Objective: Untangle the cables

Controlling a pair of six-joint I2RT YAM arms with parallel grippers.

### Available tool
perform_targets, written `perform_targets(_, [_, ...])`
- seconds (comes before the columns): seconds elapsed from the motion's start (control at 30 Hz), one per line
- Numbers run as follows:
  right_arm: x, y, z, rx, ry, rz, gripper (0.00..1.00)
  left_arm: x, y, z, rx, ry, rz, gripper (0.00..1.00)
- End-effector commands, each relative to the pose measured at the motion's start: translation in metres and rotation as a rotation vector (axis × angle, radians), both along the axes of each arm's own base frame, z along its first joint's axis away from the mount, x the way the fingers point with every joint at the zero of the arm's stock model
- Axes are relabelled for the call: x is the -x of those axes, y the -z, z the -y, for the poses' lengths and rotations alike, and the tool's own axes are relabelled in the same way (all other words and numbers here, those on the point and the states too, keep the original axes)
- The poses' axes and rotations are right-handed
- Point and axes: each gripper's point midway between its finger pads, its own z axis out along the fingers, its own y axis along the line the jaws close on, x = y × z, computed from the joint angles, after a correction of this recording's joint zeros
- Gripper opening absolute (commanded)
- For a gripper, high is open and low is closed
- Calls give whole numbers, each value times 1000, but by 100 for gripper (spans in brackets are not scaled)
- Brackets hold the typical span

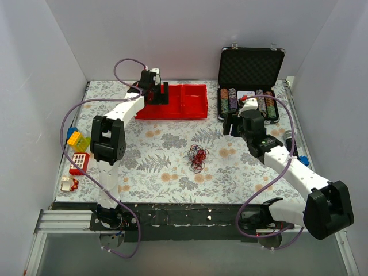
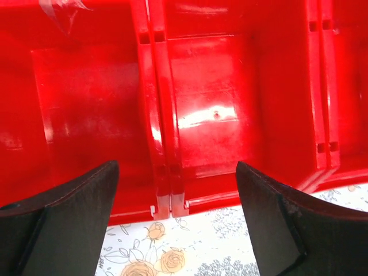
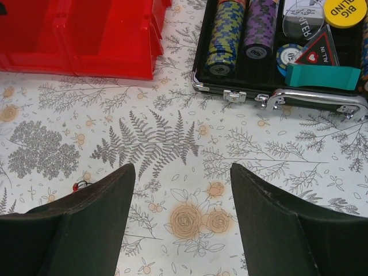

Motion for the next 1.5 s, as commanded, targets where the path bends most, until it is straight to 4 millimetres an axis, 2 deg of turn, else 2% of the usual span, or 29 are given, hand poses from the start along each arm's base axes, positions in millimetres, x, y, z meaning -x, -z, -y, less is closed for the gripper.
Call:
perform_targets(0.0, [-9, -4, -8, -14, -12, 42, 75, -13, 12, -9, -48, -44, 51, 80])
perform_targets(0.13, [-10, 0, -19, -24, -46, 36, 75, -12, 25, -5, -49, -28, 33, 63])
perform_targets(0.17, [-9, 2, -24, -26, -57, 31, 75, -9, 31, -4, -49, -21, 24, 52])
perform_targets(0.23, [-7, 8, -33, -22, -81, 17, 76, -5, 37, -1, -48, -3, 22, 40])
perform_targets(0.4, [-3, 25, -52, -1, -115, -8, 77, 13, 44, 0, -66, 21, 5, 26])
perform_targets(0.53, [-2, 32, -64, -7, -138, -29, 77, 36, 39, -6, -84, 34, 11, 21])
perform_targets(0.7, [12, 49, -89, 2, -201, -66, 78, 73, 40, -17, -112, 9, -10, 22])
perform_targets(0.77, [22, 61, -100, 32, -218, -82, 78, 98, 49, -18, -115, 10, -39, 23])
perform_targets(0.87, [33, 79, -110, 46, -226, -125, 79, 126, 49, -14, -96, 13, -58, 22])
perform_targets(1.0, [49, 93, -119, 42, -257, -161, 79, 157, 50, -4, -81, 28, -68, 18])
perform_targets(1.13, [72, 110, -121, 57, -286, -205, 77, 177, 53, 2, -80, 23, -73, 19])
perform_targets(1.33, [109, 120, -134, -22, -362, -281, 68, 198, 60, 19, 22, 29, -142, 27])
perform_targets(1.43, [129, 116, -150, -92, -442, -313, 59, 208, 62, 30, 69, 68, -190, 42])
perform_targets(1.47, [135, 116, -154, -100, -462, -321, 59, 211, 61, 33, 79, 83, -198, 51])
